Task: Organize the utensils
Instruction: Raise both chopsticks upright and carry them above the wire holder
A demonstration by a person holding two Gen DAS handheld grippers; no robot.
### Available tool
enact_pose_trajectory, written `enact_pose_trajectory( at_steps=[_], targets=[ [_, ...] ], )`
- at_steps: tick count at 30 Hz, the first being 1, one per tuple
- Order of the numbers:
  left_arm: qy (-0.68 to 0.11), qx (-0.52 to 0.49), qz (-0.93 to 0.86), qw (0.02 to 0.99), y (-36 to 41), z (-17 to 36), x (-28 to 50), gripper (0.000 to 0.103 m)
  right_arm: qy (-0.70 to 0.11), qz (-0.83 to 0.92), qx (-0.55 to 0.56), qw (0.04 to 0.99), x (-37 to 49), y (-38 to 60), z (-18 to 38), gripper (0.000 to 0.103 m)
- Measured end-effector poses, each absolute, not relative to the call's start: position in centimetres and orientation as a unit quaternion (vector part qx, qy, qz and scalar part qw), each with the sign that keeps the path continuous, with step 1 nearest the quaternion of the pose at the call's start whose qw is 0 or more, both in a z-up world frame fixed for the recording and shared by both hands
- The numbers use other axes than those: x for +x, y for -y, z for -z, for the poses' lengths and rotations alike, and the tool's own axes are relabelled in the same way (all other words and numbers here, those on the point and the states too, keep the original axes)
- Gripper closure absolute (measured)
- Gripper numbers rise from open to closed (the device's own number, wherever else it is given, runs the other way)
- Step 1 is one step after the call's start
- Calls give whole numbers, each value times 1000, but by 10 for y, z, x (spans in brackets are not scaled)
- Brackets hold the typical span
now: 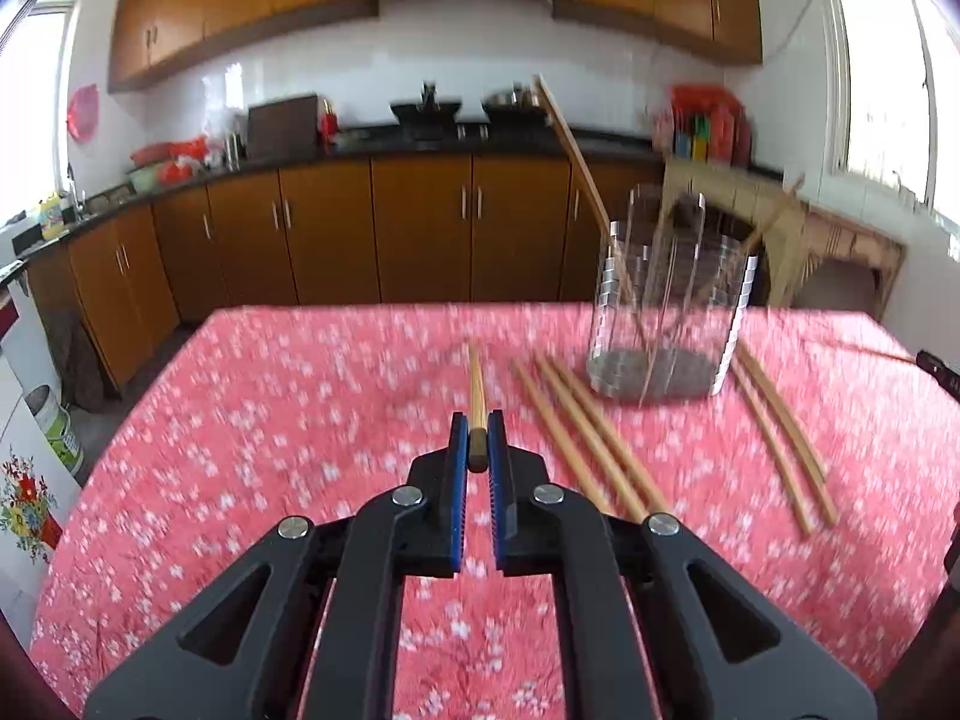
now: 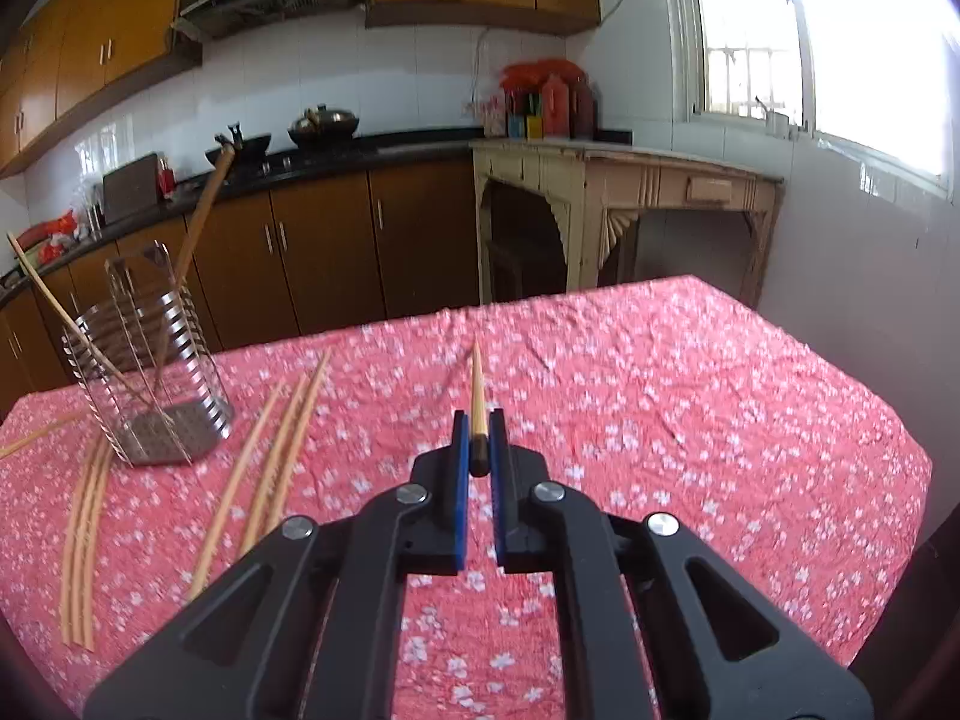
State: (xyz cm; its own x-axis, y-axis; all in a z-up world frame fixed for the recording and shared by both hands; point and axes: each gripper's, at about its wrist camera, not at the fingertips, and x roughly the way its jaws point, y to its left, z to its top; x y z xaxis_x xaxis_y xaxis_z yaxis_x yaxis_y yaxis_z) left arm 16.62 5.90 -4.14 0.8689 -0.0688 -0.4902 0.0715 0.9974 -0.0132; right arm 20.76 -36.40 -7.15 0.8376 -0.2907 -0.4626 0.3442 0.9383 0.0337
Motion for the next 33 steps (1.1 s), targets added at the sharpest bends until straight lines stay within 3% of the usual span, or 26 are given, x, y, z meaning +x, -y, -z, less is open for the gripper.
enact_pose_trajectory(
  at_steps=[9, 33],
  targets=[
    [-193, -16, 28, 981, -63, 13, 160, 97, -178, 161, 56, 969, 202, 363, 39, 96],
    [-118, -46, 22, 992, -66, -36, 152, 97, -81, 85, 86, 989, 172, 351, -38, 96]
  ],
)
